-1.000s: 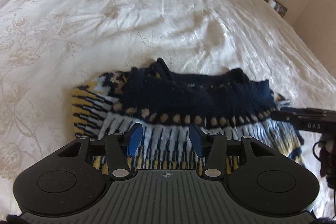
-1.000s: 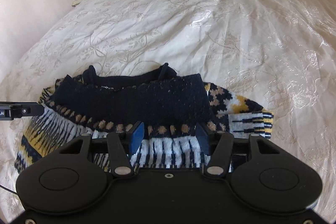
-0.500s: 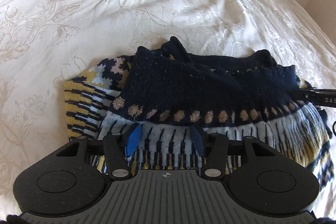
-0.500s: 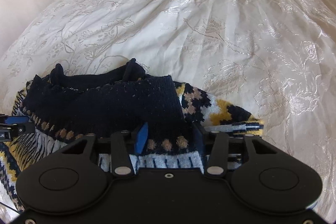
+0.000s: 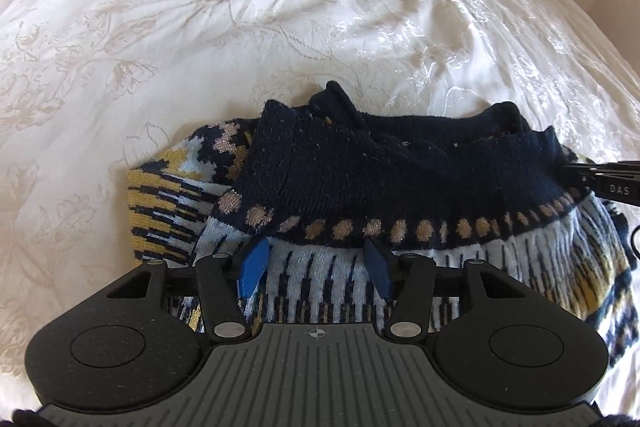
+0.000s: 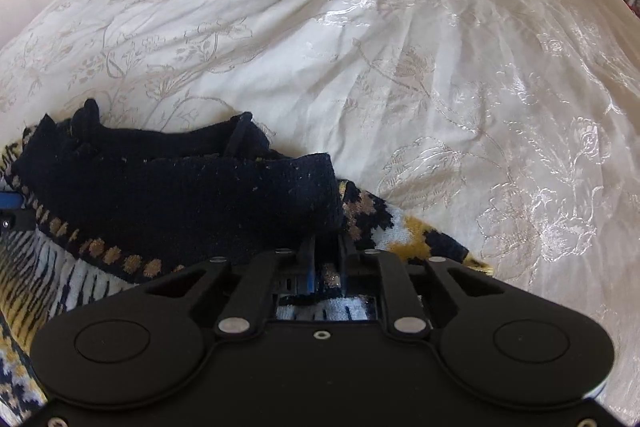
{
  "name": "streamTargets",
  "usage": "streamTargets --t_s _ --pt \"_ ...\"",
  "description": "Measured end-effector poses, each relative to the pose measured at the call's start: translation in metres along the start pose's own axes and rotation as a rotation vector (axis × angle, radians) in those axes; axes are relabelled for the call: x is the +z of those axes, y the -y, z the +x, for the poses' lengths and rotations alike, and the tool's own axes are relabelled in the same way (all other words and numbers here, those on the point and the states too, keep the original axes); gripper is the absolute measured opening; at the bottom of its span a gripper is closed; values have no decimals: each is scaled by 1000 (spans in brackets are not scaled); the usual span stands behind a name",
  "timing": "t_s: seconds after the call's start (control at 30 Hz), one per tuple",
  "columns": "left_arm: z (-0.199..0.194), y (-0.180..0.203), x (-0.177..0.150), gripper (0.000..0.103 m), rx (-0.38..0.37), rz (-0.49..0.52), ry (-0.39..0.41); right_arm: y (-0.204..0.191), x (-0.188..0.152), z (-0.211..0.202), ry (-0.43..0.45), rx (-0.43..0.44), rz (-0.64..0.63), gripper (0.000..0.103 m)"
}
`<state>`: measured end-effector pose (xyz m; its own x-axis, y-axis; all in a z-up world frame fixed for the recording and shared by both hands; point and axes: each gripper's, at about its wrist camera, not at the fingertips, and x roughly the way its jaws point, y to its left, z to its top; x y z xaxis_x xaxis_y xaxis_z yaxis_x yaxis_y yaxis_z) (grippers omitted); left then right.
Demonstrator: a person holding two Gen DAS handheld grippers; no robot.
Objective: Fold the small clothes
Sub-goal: 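Carry the hem with both grippers over the body toward the collar, then lay the hem down near the collar and open both grippers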
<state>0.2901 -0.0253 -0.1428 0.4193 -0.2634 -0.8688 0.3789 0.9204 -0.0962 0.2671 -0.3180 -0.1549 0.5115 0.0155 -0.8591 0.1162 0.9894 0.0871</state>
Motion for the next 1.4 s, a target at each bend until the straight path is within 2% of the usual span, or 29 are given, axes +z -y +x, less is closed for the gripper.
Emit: streamTargets --t_s 0.1,0.3,0.47,0.67,1.03,1.2,1.4 --pt "-16 10 -2 51 -3 -1 13 6 -6 -17 49 -6 46 62" --pt "-35 39 -14 52 -72 2 13 11 -37 -51 89 0 135 72" --pt "-31 58 -26 52 -99 27 -18 13 -71 -75 88 3 230 74" --pt "-17 64 -36 52 -69 36 -63 13 -101 -89 54 10 282 76" --pt "11 80 -27 58 33 112 -138 15 -126 -90 4 13 352 77" --pt "12 82 -26 59 49 123 -147 12 -132 -93 -10 21 357 82" --pt "2 85 -23 59 55 117 -150 7 -144 -103 -25 29 364 82"
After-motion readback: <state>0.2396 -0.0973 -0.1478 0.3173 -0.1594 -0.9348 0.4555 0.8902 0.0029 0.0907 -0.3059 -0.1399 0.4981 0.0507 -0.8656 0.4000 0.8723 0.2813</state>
